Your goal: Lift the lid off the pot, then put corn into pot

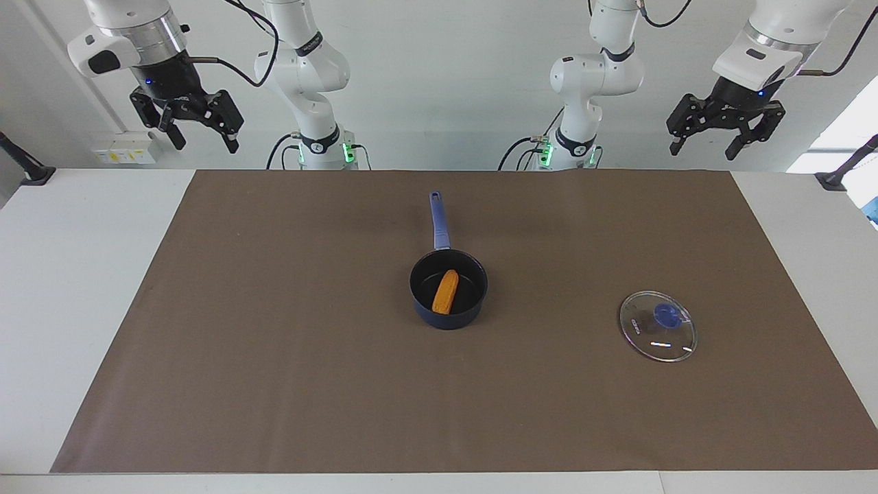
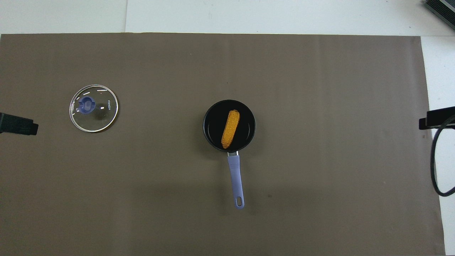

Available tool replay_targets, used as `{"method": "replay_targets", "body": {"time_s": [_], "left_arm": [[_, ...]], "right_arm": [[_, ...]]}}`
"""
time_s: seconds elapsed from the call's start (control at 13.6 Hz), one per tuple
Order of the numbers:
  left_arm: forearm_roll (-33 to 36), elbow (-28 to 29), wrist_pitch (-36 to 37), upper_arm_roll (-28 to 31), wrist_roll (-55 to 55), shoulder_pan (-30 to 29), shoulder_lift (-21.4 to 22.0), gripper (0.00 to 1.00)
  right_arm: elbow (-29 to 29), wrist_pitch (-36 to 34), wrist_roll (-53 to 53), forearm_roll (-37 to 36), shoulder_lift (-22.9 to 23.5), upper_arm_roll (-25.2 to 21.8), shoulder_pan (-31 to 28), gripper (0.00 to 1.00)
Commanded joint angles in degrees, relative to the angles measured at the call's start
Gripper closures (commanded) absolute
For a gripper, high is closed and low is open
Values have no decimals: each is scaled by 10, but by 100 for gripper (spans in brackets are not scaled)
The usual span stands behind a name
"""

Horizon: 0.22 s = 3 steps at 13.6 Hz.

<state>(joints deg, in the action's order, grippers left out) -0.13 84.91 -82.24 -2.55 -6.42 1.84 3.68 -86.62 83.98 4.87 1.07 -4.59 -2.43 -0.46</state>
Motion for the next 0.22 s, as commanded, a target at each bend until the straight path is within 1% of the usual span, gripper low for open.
{"method": "replay_targets", "body": {"time_s": [0.0,0.15], "left_arm": [[7,-17,17,0,6,4,-3,0],[8,-17,17,0,7,5,-4,0]], "right_arm": [[-4,-7,4,6,-3,6,-5,0],[-4,-7,4,8,-3,6,-2,0]]}}
